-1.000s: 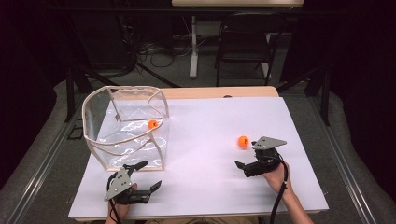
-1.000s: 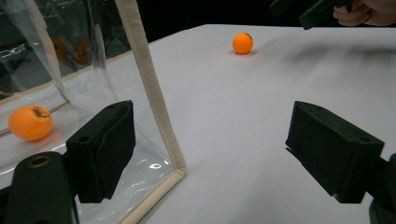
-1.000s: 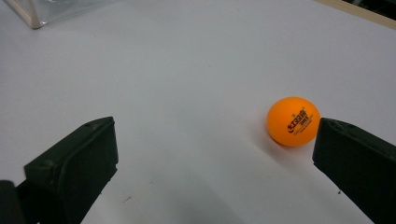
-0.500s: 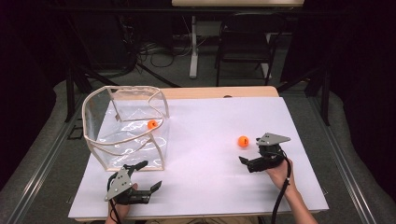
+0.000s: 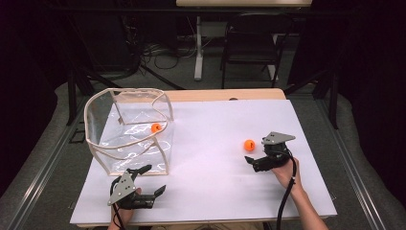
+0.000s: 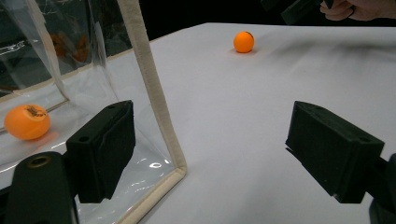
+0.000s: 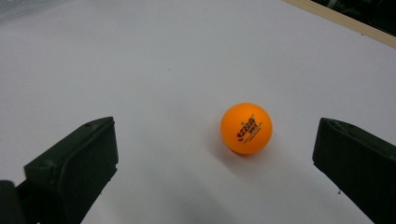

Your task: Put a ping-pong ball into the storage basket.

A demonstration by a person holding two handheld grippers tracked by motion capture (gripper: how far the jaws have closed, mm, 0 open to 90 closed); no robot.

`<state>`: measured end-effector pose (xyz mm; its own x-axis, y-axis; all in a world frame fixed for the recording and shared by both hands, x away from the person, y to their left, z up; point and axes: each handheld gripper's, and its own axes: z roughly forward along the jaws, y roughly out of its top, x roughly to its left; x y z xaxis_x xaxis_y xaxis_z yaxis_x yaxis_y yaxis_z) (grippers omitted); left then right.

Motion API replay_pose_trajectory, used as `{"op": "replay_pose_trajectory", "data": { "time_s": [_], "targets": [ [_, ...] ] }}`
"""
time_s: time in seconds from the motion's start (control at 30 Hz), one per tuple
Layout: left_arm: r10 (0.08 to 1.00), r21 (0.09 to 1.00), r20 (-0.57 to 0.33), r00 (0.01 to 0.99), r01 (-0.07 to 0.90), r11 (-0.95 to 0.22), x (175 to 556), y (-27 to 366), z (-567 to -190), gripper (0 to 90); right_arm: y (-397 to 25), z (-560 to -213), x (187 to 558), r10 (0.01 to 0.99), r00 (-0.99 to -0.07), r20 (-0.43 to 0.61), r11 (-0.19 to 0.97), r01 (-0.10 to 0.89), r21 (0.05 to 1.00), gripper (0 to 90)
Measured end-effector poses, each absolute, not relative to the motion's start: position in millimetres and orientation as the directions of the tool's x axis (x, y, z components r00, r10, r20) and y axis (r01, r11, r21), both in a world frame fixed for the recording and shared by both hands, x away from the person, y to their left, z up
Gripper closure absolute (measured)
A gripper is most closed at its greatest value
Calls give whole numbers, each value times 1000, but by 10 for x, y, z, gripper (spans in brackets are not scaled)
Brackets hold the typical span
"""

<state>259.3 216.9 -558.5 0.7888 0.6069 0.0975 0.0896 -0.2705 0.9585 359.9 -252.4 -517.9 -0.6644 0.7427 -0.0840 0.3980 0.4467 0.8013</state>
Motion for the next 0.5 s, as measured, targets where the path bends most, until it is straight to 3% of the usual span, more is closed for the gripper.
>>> {"op": "replay_pose_trajectory", "data": {
  "time_s": [0.5],
  "targets": [
    [607,959,92,789,94,-268,2589,2165,-5591,157,-2494,-5211,3758,745,-663,-75,447,413,793,0]
  ]
}}
